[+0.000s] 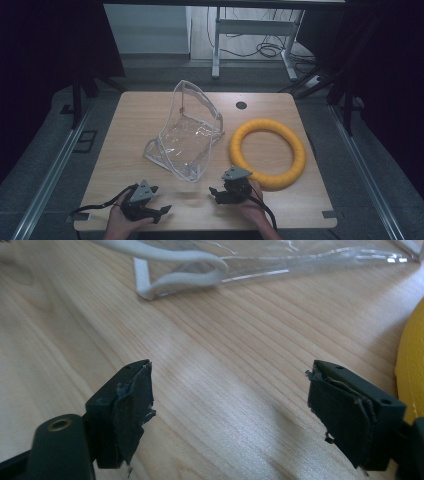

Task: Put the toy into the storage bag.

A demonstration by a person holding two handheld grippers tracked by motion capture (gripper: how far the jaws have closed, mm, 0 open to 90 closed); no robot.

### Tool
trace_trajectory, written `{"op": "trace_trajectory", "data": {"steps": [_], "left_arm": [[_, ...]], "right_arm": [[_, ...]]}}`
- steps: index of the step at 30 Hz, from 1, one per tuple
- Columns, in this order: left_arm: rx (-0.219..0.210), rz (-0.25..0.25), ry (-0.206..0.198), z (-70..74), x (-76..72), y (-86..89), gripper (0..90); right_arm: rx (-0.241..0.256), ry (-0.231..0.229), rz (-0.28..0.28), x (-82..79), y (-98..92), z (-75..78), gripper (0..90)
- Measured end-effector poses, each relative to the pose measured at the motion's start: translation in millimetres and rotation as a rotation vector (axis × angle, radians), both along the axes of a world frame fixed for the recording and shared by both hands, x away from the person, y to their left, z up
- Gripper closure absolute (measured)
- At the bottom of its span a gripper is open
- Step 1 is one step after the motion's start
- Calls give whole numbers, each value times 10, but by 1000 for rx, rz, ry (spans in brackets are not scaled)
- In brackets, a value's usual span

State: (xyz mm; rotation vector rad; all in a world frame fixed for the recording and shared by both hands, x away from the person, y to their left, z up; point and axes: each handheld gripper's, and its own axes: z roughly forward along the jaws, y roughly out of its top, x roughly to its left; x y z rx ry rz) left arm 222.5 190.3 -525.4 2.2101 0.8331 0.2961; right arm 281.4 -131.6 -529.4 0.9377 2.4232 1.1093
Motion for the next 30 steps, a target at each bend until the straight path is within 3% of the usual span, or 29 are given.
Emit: {"op": "trace_trajectory", "data": {"steps": [16, 30], "left_arm": [[6, -12, 2, -13, -13, -5, 194], [5, -12, 7, -24, -14, -16, 194]], "right_arm": [[87, 51, 35, 6, -91, 10, 212], [91, 67, 38, 3, -94, 24, 227]]}}
